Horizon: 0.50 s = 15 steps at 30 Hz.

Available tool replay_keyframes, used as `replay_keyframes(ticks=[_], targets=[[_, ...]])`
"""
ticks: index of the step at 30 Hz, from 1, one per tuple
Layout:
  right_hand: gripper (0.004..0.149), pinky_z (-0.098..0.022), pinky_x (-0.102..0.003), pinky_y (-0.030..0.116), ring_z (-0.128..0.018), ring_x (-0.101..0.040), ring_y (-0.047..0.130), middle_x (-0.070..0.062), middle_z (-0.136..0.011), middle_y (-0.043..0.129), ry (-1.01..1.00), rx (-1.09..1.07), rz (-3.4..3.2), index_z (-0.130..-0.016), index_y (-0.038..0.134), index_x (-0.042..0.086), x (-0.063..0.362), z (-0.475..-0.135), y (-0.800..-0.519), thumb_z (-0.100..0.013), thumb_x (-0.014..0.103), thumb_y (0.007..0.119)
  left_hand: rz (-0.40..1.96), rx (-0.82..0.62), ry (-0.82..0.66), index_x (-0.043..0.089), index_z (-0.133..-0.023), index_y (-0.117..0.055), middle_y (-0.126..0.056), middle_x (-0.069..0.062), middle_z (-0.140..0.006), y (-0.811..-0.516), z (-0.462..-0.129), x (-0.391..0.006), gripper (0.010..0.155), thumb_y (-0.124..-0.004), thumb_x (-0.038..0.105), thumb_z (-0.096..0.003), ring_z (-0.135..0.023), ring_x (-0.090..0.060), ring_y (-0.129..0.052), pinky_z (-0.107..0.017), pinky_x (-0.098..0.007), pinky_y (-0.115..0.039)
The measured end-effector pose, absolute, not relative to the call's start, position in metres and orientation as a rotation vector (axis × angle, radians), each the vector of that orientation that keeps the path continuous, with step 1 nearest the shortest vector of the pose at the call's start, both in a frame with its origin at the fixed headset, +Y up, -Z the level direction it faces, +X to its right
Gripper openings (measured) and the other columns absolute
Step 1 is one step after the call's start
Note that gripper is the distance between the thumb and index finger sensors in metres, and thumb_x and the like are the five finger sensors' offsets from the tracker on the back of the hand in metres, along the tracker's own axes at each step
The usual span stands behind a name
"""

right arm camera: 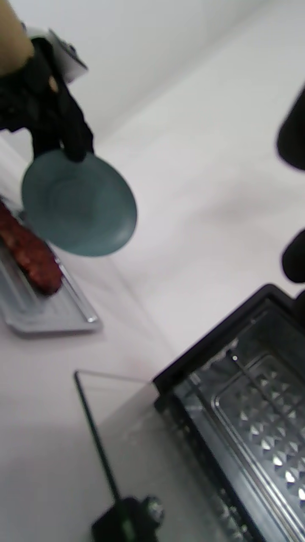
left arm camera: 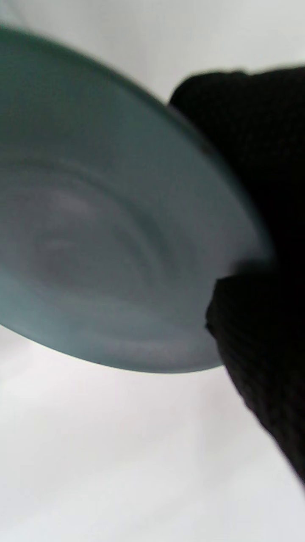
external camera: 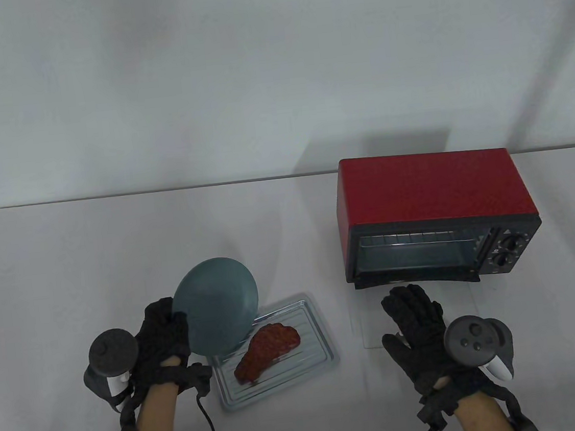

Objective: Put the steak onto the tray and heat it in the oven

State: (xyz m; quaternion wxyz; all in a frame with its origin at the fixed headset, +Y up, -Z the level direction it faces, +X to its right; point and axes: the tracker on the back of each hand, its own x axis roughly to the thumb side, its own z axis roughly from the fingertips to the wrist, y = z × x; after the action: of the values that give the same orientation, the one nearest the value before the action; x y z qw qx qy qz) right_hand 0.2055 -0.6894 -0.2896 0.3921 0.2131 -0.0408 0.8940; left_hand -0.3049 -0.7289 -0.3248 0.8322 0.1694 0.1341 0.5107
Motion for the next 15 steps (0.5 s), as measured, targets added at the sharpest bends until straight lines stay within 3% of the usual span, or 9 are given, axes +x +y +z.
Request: replay_keyframes(ticks=[4,10,15], targets=[[0.073,-0.058,-0.074,0.022,-0.102,-0.049,0.024,-0.024,-0.110,0.038,-0.095,0.537,2.275,-0.103,0.047,0.009,0.205,-0.290,-0.690,-0.046,0.051,0.066,1.296,0.391,0.427,0.017,-0.087,-0.071,-0.093,-0.009,-0.080,-0.734,-0.322,-0.334,0.046,-0.089,0.028,-0.0466,-0.059,-0.032,-0.113,-0.028,-0.042,-0.102],[0.073,-0.059,-0.074,0.022,-0.102,-0.049,0.023,-0.024,-0.110,0.038,-0.063,0.508,2.291,-0.103,0.047,0.009,0.204,-0.291,-0.695,-0.046,0.050,0.066,1.532,0.238,0.736,0.015,-0.088,-0.068,-0.091,-0.010,-0.082,-0.764,-0.329,-0.379,0.047,-0.087,0.028,-0.0476,-0.060,-0.034,-0.111,-0.030,-0.042,-0.102],[0.073,-0.059,-0.074,0.022,-0.102,-0.049,0.024,-0.024,-0.110,0.038,-0.048,0.486,2.306,-0.103,0.048,0.009,0.205,-0.294,-0.698,-0.046,0.050,0.066,1.591,0.145,0.888,0.014,-0.090,-0.066,-0.088,-0.014,-0.084,-0.795,-0.335,-0.396,0.048,-0.086,0.029,-0.0483,-0.064,-0.037,-0.109,-0.032,-0.041,-0.101]])
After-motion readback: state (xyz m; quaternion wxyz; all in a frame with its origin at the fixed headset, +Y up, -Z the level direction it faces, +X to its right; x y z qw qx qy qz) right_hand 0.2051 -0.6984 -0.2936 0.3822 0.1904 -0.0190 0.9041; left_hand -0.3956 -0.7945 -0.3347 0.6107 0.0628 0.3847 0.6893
